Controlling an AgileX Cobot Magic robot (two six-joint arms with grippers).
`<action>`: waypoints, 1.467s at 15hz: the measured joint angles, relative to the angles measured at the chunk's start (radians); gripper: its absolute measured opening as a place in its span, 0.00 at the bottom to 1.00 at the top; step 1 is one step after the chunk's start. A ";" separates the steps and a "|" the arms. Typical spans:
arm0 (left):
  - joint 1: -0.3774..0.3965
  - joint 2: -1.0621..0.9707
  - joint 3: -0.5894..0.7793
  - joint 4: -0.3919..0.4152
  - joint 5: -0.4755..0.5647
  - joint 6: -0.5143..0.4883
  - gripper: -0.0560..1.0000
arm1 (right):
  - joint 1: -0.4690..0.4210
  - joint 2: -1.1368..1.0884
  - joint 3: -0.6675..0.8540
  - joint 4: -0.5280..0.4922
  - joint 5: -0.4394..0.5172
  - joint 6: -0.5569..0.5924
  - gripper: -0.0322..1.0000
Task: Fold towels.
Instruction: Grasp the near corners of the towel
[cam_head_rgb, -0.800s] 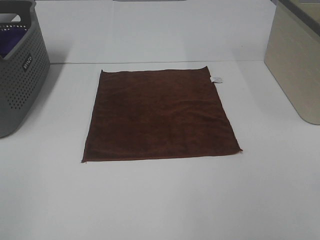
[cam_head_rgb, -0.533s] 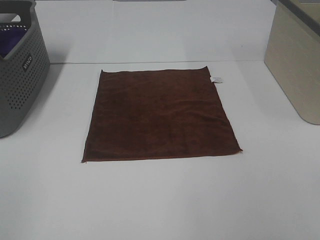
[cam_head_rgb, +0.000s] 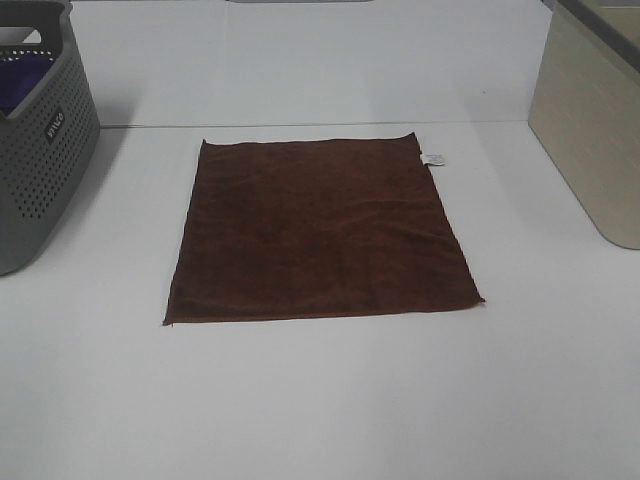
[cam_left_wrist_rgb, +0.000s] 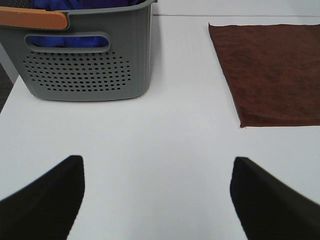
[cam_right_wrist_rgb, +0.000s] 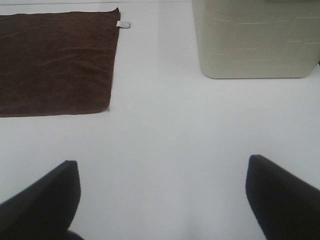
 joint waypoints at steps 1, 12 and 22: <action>0.000 0.000 0.000 0.000 0.000 0.000 0.77 | 0.000 0.000 0.000 0.000 0.000 0.000 0.85; 0.000 0.000 0.000 0.000 0.000 0.000 0.77 | 0.000 0.000 0.000 0.000 0.000 0.000 0.85; 0.000 0.000 0.000 0.000 0.000 0.000 0.77 | 0.000 0.000 0.000 0.000 0.000 0.000 0.85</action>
